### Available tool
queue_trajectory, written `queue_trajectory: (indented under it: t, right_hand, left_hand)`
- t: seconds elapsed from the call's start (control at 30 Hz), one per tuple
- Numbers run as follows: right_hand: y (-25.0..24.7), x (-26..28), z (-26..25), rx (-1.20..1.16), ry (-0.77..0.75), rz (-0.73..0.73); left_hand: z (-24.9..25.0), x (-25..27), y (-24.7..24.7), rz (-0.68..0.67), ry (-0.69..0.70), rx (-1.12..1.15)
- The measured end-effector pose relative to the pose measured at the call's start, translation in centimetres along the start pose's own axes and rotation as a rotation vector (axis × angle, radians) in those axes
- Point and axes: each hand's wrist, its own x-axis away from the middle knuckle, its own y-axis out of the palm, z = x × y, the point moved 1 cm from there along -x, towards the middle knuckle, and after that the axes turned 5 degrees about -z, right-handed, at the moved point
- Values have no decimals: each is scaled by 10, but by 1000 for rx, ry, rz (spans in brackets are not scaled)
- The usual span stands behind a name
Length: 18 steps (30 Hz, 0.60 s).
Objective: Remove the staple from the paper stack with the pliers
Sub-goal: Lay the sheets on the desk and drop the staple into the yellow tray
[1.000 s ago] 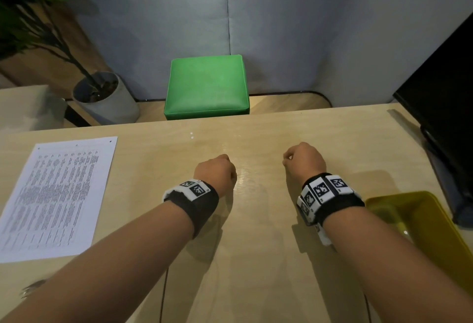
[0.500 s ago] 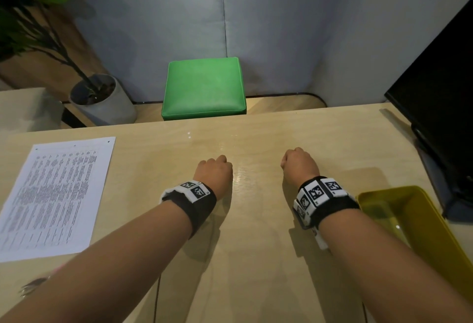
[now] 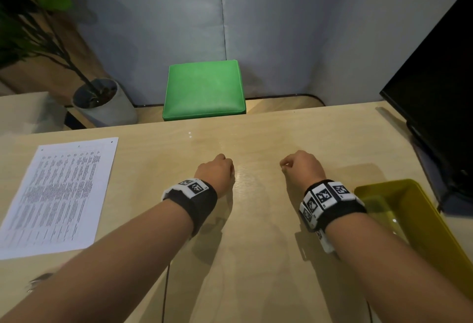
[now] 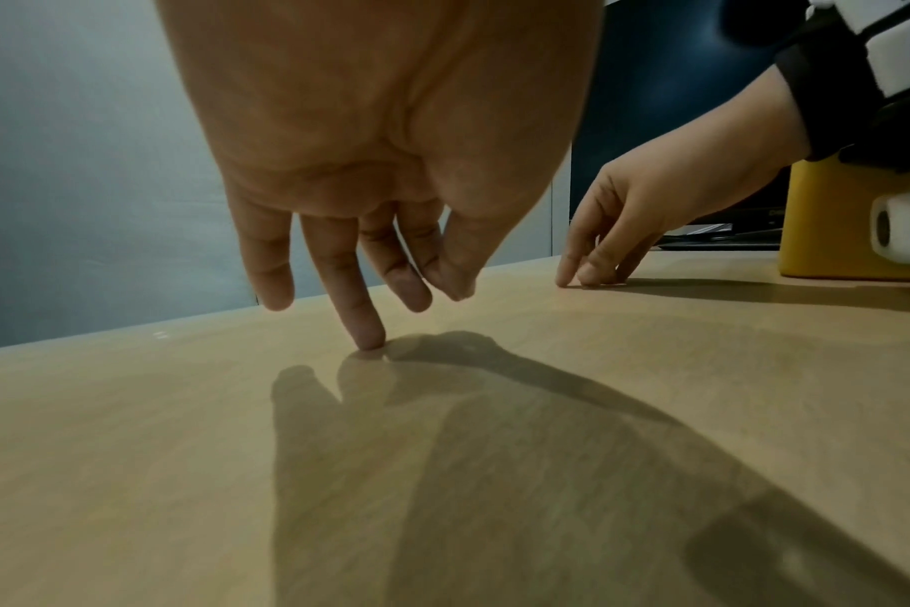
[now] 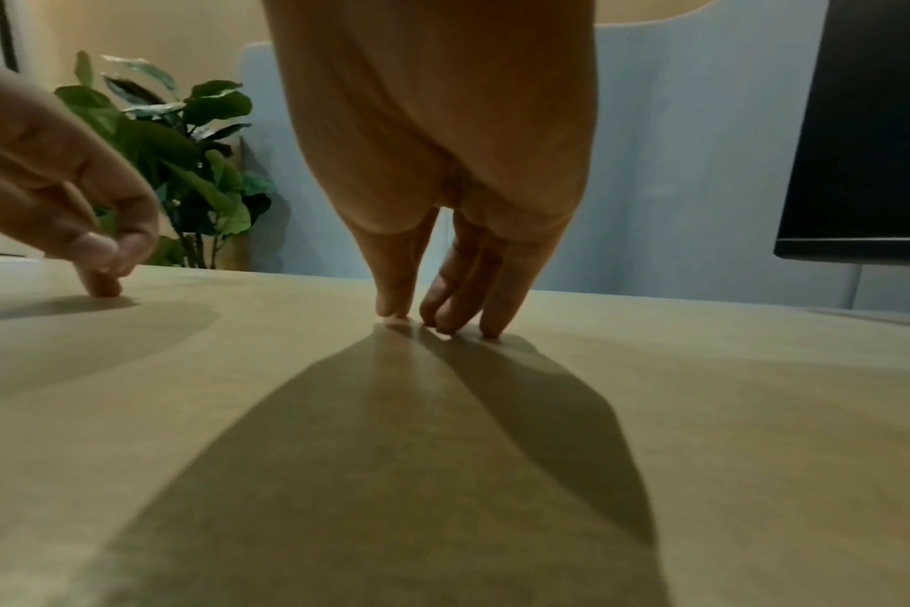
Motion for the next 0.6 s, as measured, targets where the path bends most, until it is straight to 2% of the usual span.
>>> queue_trajectory:
  t: [0.27, 0.37, 0.5, 0.6]
  right_hand:
    - [8, -4, -3, 168, 24, -28]
    - [3, -8, -2, 81, 2, -21]
    - [8, -7, 3, -32, 37, 64]
    - [13, -4, 2, -31, 44, 87]
  left_hand:
    - [-1, 0, 4, 14, 3, -24]
    - [1, 0, 4, 10, 5, -9]
    - [2, 0, 2, 0, -2, 6]
    - [3, 1, 3, -7, -7, 14]
